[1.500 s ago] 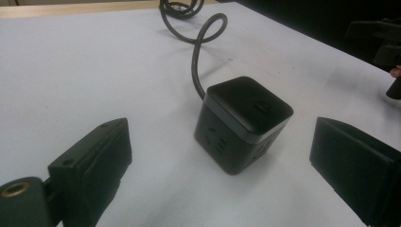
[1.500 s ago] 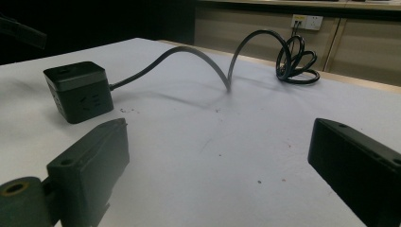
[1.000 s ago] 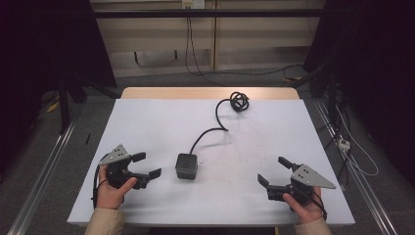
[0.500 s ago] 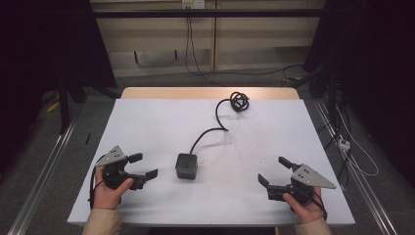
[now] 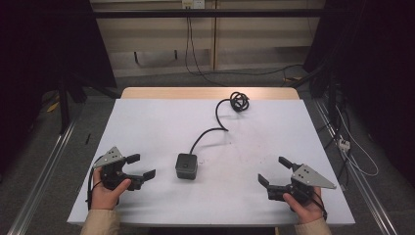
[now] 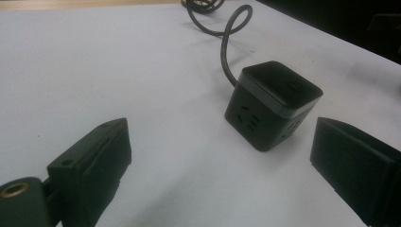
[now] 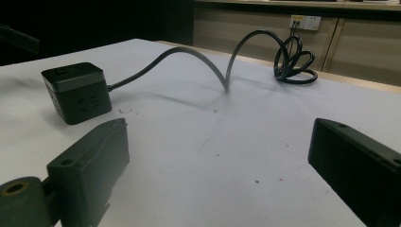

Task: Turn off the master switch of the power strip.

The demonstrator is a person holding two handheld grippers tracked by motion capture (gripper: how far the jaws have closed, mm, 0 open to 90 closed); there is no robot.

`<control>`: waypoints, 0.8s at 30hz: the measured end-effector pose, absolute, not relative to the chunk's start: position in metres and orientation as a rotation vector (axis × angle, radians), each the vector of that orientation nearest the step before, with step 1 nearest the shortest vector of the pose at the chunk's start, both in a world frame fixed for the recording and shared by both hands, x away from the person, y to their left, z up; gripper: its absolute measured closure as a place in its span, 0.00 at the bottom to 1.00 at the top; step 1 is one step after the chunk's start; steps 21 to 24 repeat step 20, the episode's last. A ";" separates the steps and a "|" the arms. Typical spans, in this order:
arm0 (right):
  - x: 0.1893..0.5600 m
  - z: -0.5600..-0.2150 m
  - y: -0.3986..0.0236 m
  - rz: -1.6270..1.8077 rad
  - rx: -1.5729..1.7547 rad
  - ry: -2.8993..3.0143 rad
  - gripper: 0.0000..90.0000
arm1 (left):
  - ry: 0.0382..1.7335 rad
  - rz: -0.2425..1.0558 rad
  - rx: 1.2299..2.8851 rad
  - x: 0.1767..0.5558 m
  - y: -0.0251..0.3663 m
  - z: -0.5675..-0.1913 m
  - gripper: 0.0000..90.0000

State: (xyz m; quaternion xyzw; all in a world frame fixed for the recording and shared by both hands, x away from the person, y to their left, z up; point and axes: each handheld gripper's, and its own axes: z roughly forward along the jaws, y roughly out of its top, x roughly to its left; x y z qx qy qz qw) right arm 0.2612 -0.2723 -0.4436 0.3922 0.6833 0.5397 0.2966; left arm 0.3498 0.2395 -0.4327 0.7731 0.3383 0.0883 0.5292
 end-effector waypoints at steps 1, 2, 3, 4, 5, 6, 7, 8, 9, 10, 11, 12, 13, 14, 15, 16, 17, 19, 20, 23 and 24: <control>0.261 -0.444 -0.272 1.435 1.043 1.817 0.06 | 0.811 0.213 1.845 0.350 0.240 -0.433 0.06; 0.261 -0.444 -0.272 1.435 1.043 1.817 0.06 | 0.812 0.215 1.846 0.349 0.240 -0.433 0.06; 0.261 -0.444 -0.272 1.434 1.042 1.818 0.06 | 0.812 0.218 1.845 0.349 0.240 -0.433 0.06; 0.261 -0.444 -0.273 1.433 1.044 1.818 0.06 | 0.813 0.217 1.844 0.349 0.240 -0.433 0.06; 0.261 -0.444 -0.273 1.433 1.044 1.817 0.06 | 0.813 0.217 1.843 0.350 0.240 -0.433 0.06; 0.261 -0.444 -0.273 1.433 1.044 1.817 0.06 | 0.814 0.219 1.844 0.350 0.240 -0.434 0.06; 0.262 -0.444 -0.273 1.435 1.044 1.818 0.06 | 0.818 0.219 1.840 0.350 0.240 -0.434 0.06; 0.262 -0.444 -0.273 1.435 1.044 1.819 0.06 | 0.818 0.219 1.844 0.350 0.241 -0.434 0.06; 0.262 -0.444 -0.273 1.436 1.043 1.819 0.06 | 0.818 0.221 1.843 0.350 0.241 -0.434 0.06; 0.262 -0.444 -0.273 1.435 1.043 1.819 0.06 | 0.818 0.222 1.841 0.350 0.241 -0.434 0.06; 0.262 -0.444 -0.273 1.436 1.044 1.820 0.06 | 0.820 0.222 1.838 0.350 0.240 -0.434 0.06; 0.262 -0.444 -0.273 1.434 1.045 1.819 0.06 | 0.819 0.223 1.838 0.350 0.240 -0.434 0.06; 0.262 -0.444 -0.272 1.434 1.045 1.819 0.06 | 0.820 0.223 1.838 0.350 0.240 -0.434 0.06; 0.262 -0.444 -0.272 1.436 1.045 1.820 0.06 | 0.816 0.223 1.843 0.350 0.240 -0.434 0.06; 0.262 -0.444 -0.272 1.436 1.046 1.820 0.06 | 0.816 0.222 1.841 0.350 0.240 -0.434 0.06; 0.262 -0.444 -0.272 1.435 1.046 1.820 0.06 | 0.819 0.223 1.839 0.350 0.240 -0.434 0.06; 0.262 -0.444 -0.272 1.436 1.045 1.819 0.06 | 0.816 0.222 1.842 0.350 0.240 -0.434 0.06; 0.262 -0.444 -0.272 1.437 1.043 1.820 0.06 | 0.819 0.224 1.843 0.350 0.240 -0.434 0.07; 0.262 -0.444 -0.272 1.438 1.042 1.820 0.06 | 0.821 0.227 1.848 0.350 0.240 -0.434 0.06; 0.262 -0.444 -0.272 1.438 1.042 1.820 0.06 | 0.821 0.227 1.848 0.350 0.240 -0.434 0.06; 0.262 -0.444 -0.272 1.438 1.042 1.820 0.06 | 0.821 0.227 1.848 0.350 0.240 -0.434 0.06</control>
